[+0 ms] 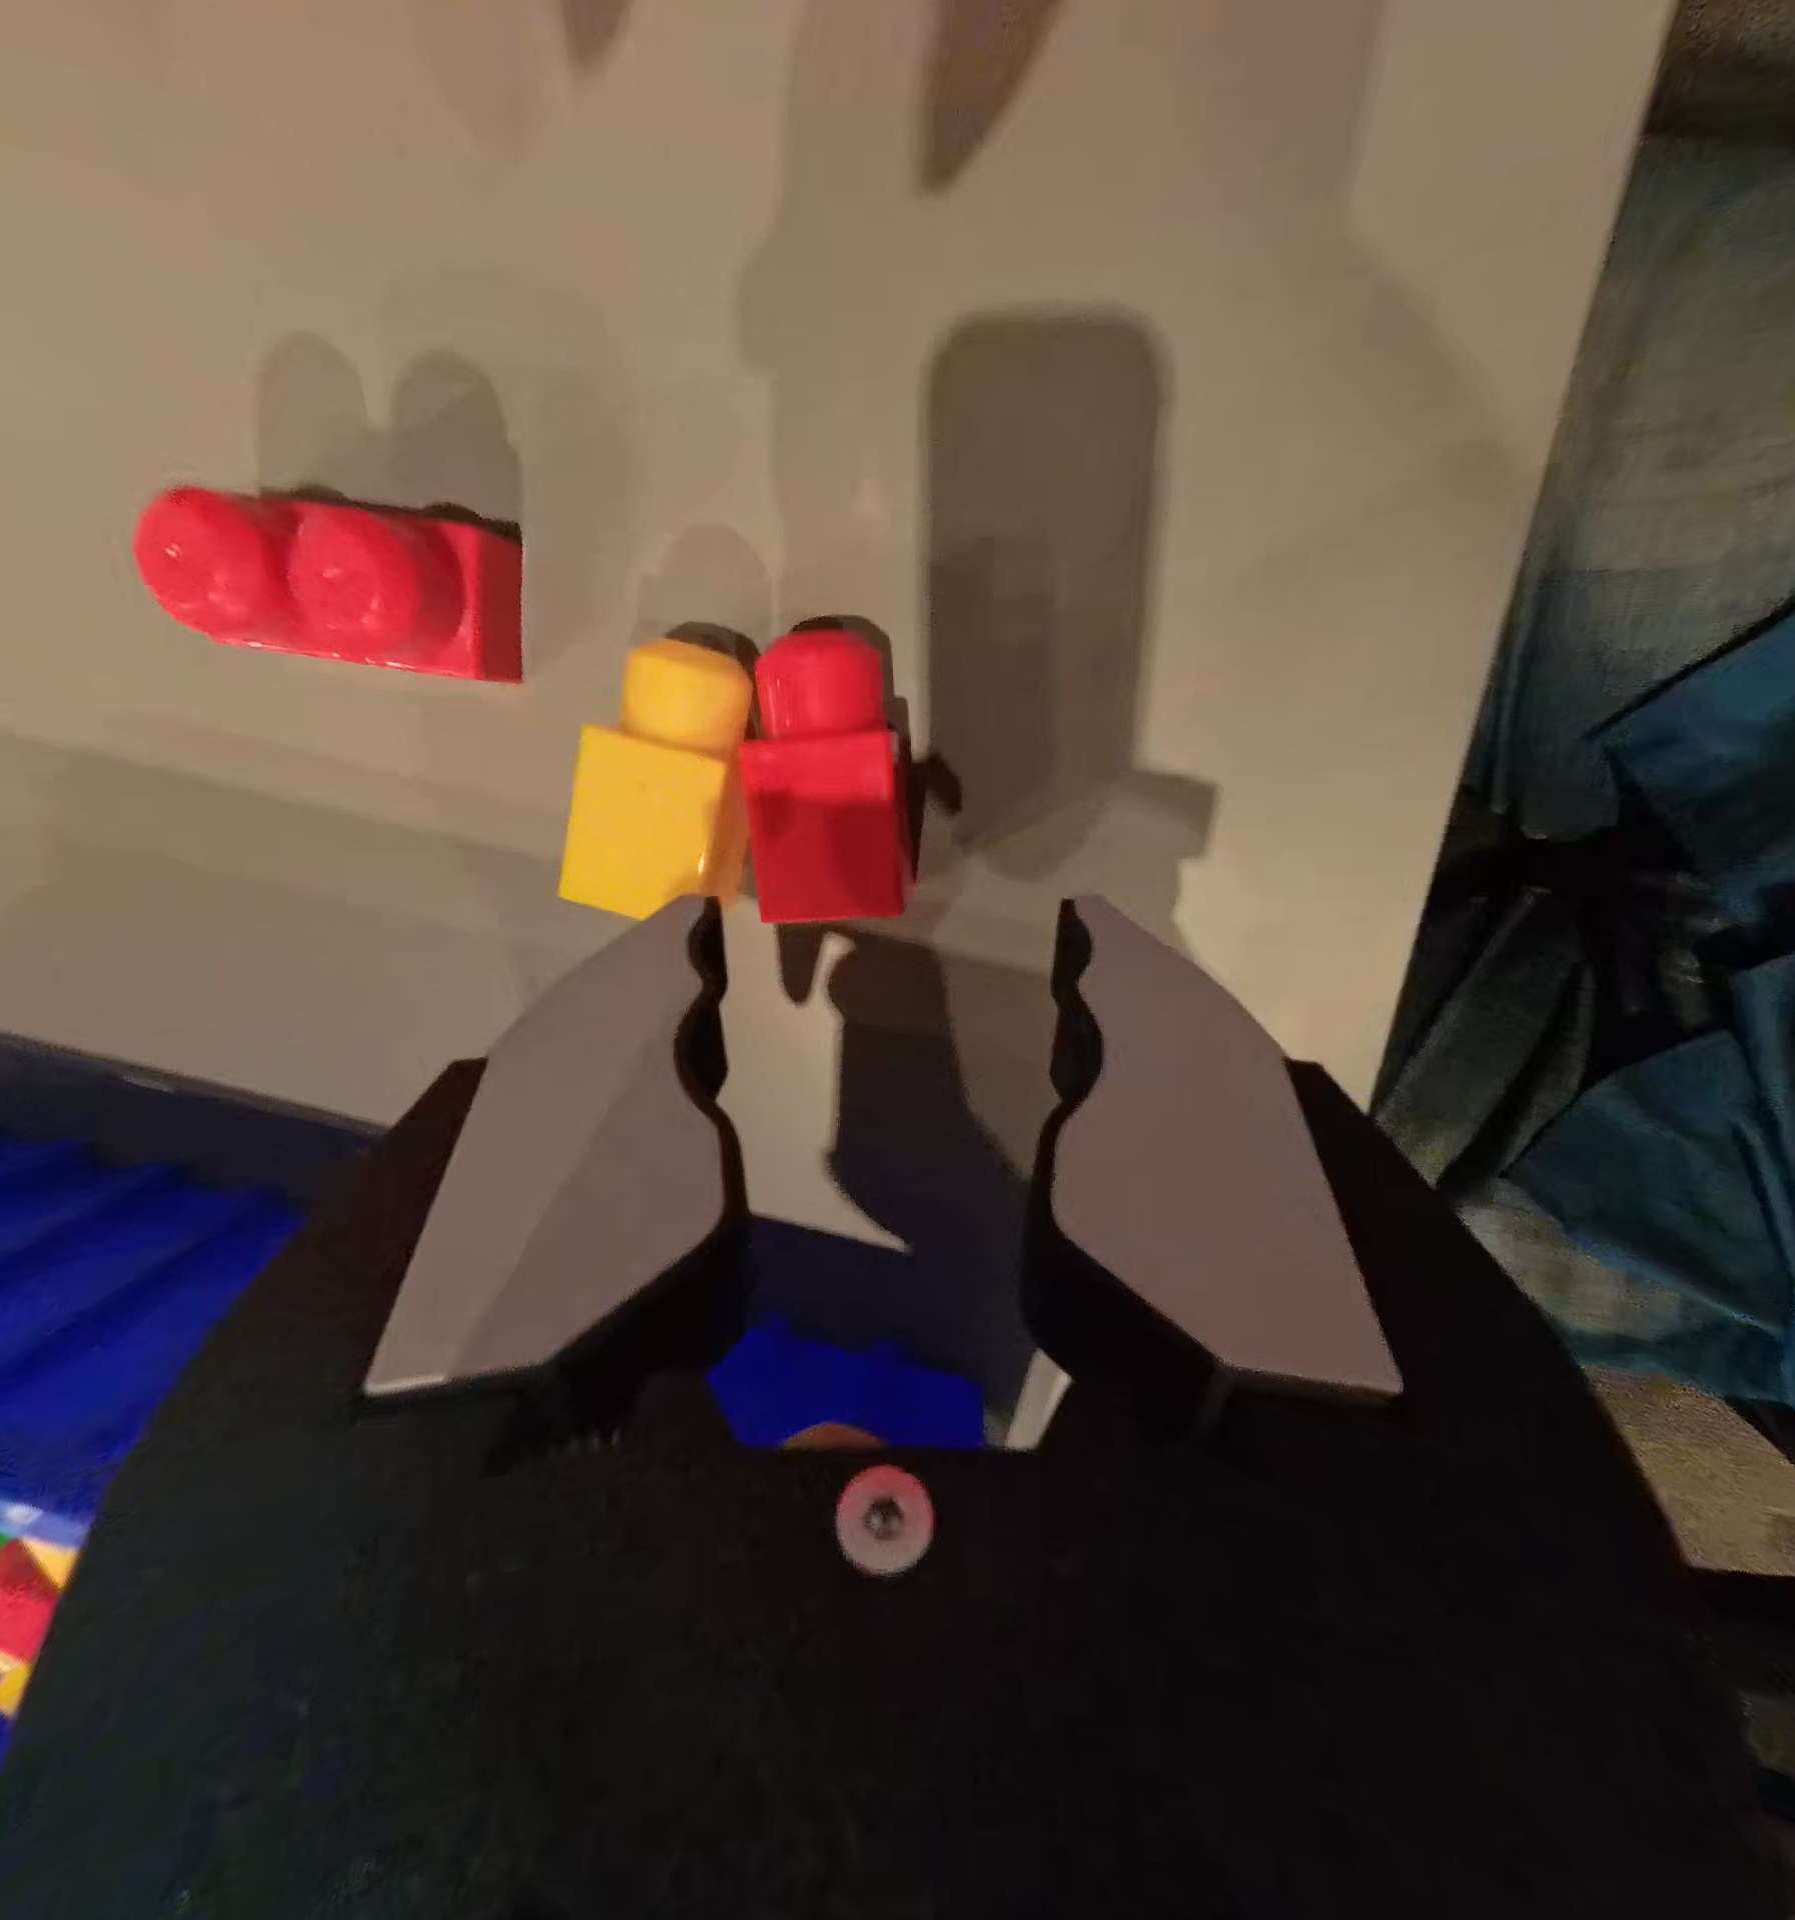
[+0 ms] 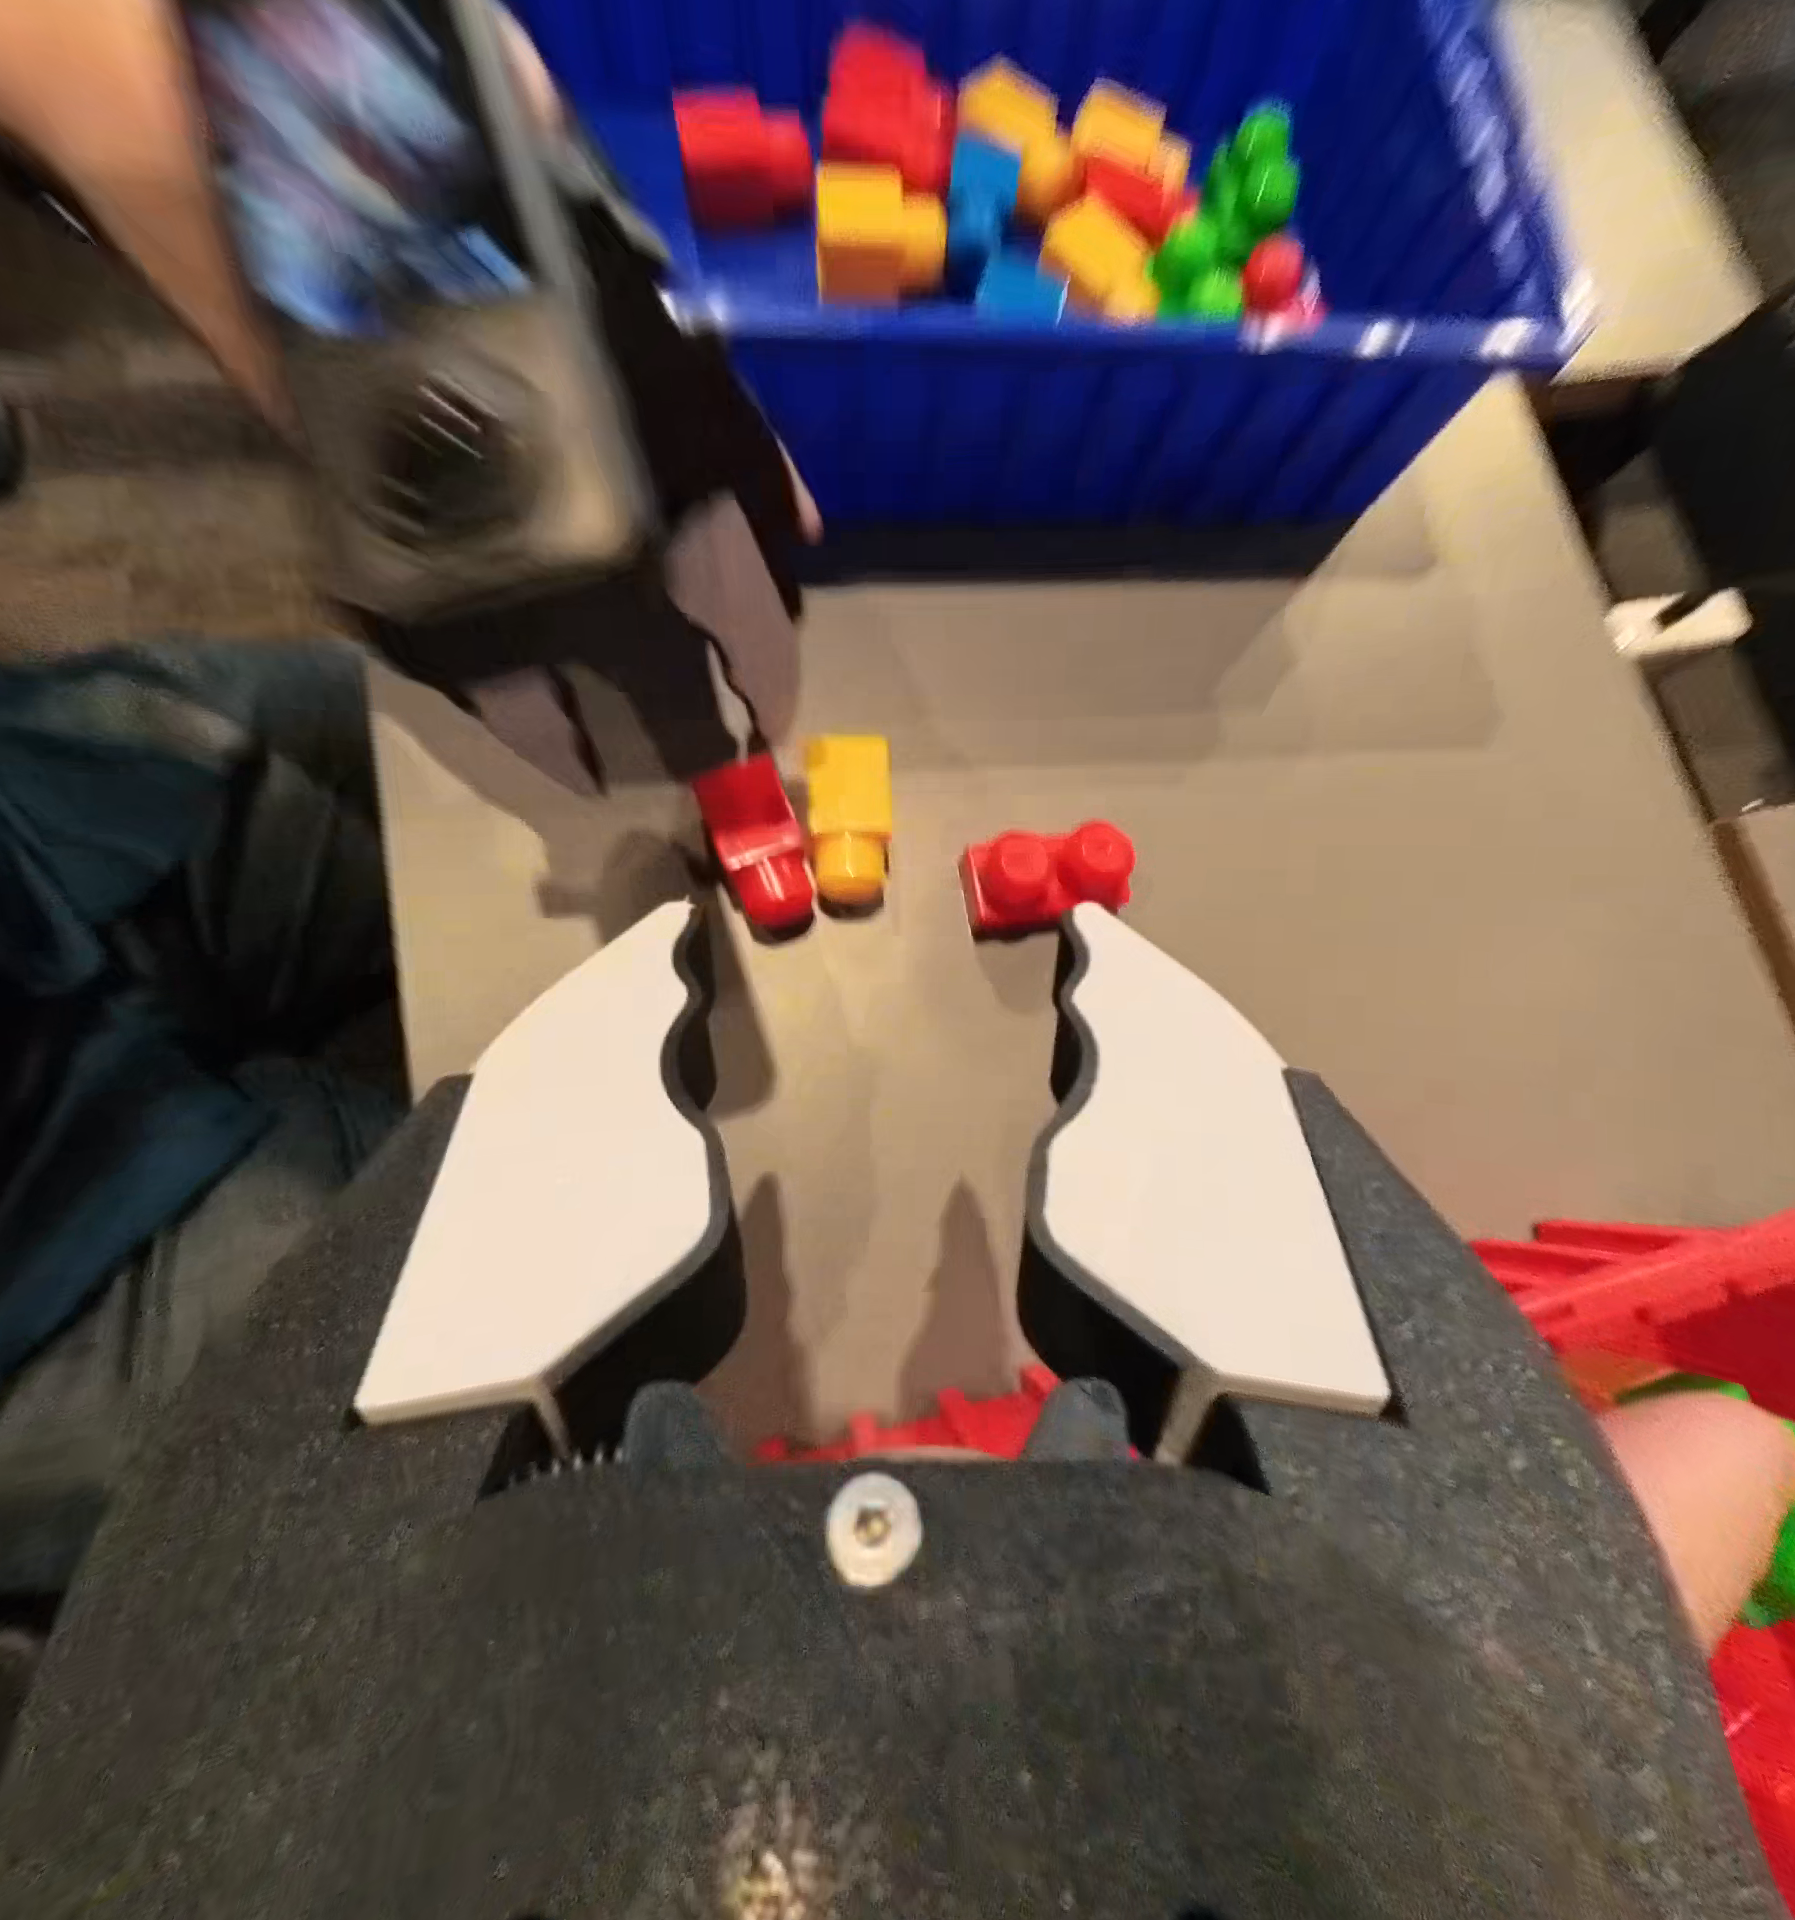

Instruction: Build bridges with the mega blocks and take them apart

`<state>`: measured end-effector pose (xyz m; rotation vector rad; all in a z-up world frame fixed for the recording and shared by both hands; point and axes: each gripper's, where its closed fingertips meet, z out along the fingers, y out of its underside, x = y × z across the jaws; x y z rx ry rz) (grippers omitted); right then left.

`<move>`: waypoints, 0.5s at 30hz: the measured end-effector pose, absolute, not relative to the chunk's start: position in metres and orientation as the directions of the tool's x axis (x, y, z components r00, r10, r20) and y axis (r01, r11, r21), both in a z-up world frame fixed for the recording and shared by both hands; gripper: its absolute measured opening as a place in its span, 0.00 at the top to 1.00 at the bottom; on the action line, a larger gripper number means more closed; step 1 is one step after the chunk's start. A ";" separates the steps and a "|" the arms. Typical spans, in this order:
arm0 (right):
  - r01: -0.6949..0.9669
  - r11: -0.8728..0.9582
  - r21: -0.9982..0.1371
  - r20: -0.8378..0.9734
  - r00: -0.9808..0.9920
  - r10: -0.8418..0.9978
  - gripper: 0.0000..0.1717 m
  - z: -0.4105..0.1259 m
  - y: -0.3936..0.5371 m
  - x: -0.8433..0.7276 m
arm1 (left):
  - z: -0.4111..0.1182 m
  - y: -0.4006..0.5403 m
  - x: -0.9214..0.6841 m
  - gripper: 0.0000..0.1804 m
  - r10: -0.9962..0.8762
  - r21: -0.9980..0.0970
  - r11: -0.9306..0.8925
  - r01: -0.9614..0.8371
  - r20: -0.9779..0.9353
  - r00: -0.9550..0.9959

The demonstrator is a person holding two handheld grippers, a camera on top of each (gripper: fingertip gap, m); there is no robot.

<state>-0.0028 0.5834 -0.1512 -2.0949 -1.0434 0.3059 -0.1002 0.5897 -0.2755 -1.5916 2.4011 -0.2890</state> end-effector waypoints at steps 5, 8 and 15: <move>0.474 -0.205 -0.856 0.190 0.658 0.728 0.64 -0.099 0.527 -0.018 | -0.298 0.592 -0.092 0.70 -0.942 -0.247 0.335 -0.909 -0.094 -0.322; 0.471 -0.145 -0.870 0.238 0.659 0.713 0.64 -0.089 0.506 -0.024 | -0.307 0.596 -0.089 0.72 -0.952 -0.221 0.306 -0.926 -0.093 -0.293; 0.529 -0.111 -0.842 0.321 0.654 0.685 0.64 -0.082 0.497 -0.029 | -0.321 0.599 -0.086 0.80 -0.975 -0.181 0.222 -0.958 -0.049 -0.217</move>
